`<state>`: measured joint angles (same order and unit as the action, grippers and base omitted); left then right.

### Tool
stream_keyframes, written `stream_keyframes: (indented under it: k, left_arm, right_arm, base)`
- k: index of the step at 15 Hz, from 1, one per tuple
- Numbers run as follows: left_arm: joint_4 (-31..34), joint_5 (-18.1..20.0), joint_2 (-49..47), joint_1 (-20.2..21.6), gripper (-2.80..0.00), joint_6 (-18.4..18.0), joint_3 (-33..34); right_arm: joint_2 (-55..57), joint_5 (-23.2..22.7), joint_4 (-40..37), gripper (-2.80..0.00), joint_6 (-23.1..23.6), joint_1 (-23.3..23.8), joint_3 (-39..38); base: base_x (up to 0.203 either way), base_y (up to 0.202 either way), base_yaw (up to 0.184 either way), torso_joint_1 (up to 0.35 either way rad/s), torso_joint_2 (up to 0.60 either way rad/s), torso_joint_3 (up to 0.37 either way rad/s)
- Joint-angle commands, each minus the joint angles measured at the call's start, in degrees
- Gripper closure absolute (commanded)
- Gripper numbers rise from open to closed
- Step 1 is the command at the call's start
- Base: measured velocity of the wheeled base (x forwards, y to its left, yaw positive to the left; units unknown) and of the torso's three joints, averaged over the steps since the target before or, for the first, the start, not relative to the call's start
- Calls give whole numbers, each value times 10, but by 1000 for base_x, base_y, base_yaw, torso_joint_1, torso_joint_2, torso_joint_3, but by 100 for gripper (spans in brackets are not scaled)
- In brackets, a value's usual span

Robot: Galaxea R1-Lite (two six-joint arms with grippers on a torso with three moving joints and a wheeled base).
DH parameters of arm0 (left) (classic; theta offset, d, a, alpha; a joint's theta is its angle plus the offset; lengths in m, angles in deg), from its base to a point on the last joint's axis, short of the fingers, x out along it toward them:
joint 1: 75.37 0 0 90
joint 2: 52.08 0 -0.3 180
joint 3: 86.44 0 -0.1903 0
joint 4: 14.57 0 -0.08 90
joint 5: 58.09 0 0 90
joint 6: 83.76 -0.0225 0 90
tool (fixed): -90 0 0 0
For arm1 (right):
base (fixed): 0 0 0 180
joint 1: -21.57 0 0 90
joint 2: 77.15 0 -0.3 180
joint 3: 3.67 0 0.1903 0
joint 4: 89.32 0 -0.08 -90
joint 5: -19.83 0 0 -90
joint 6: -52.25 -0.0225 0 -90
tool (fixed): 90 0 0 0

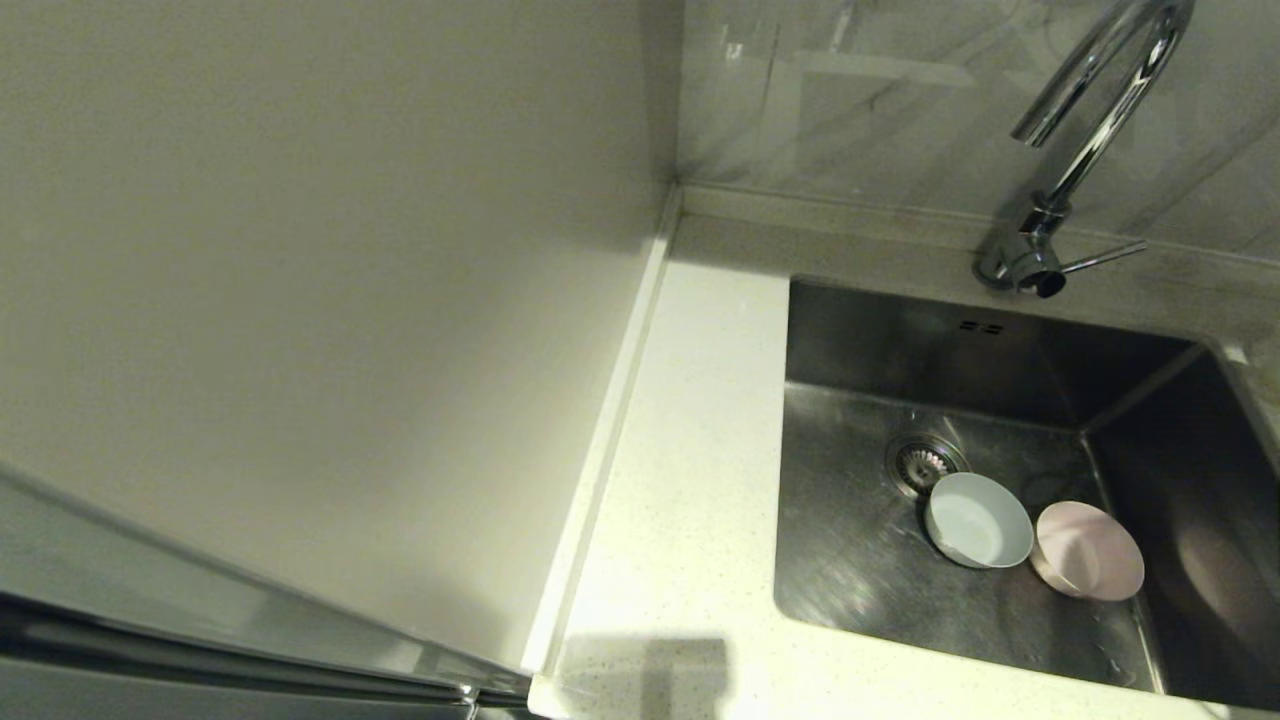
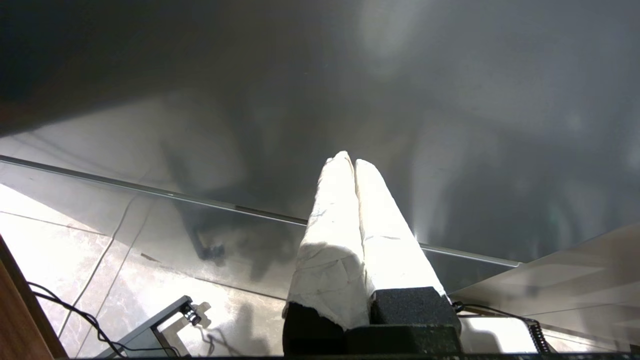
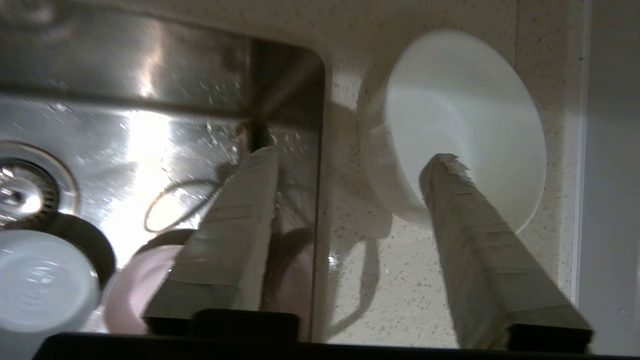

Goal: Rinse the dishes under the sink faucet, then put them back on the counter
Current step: Put a bowl back to the table from the sink

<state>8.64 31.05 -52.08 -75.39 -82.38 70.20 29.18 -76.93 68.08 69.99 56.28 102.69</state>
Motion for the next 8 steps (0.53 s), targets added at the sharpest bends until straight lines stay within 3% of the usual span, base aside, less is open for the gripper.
stream_keyframes:
  k: [1, 5, 8]
  left_arm:
    - [0, 0, 2, 0, 0, 0, 0]
    - [0, 0, 2, 0, 0, 0, 0]
    - [0, 0, 2, 0, 0, 0, 0]
  right_arm:
    - [-32, -18, -3, -280, -17, -6, -8]
    - [-134, -54, -42, -280, -28, -50, -119]
    - [-196, -42, -185, -280, -29, -107, -190]
  base:
    - [0, 0, 0, 0, 0, 0]
    - [0, 0, 0, 0, 0, 0]
    - [0, 0, 0, 0, 0, 0]
